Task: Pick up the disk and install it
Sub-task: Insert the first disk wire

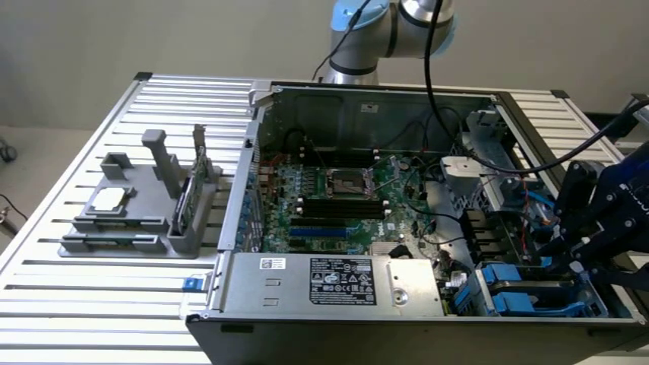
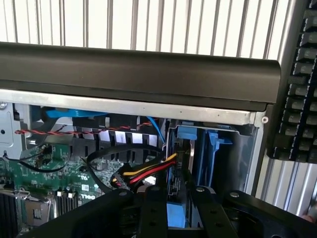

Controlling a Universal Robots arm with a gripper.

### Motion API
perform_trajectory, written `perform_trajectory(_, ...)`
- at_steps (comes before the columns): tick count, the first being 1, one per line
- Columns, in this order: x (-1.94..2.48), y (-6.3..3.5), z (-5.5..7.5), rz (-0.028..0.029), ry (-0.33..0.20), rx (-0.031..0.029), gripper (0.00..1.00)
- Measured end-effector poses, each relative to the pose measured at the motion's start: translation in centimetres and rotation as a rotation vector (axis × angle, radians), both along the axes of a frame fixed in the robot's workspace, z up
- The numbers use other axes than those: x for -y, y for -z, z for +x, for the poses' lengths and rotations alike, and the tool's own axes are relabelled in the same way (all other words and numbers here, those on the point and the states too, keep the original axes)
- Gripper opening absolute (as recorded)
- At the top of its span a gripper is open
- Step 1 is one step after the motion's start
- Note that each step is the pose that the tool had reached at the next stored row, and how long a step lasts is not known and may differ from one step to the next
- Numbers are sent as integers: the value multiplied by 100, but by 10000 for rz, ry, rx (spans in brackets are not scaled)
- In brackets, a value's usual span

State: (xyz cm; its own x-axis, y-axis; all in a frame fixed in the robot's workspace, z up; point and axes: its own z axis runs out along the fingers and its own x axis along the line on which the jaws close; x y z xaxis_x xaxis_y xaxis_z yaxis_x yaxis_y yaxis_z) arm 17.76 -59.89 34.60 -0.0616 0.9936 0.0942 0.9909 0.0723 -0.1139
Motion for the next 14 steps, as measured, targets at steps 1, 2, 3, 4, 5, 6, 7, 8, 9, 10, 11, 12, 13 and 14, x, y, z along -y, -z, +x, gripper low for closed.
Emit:
perform_trajectory(1, 0, -19, 0, 0, 0, 0, 26)
perform_trajectory(2, 0, -32, 0, 0, 0, 0, 26)
perform_trajectory(3, 0, -41, 0, 0, 0, 0, 26)
perform_trajectory(4, 1, -46, 0, 2, 0, -1, 26)
perform_trajectory(5, 1, -49, 0, 3, 0, -1, 26)
perform_trajectory(6, 2, -53, 0, 2, 3, -1, 26)
perform_trajectory(7, 2, -58, 0, 0, 6, -2, 26)
perform_trajectory(8, 2, -62, 0, 0, 9, -3, 26)
perform_trajectory(9, 2, -64, 0, 1, 12, -4, 26)
perform_trajectory(10, 3, -67, 0, 1, 16, -4, 24)
perform_trajectory(11, 3, -69, 0, 1, 19, -5, 17)
perform_trajectory(12, 3, -70, 0, 1, 23, -6, 17)
perform_trajectory(13, 4, -72, 0, -1, 27, -6, 11)
perform_trajectory(14, 6, -73, 0, -1, 31, -7, 11)
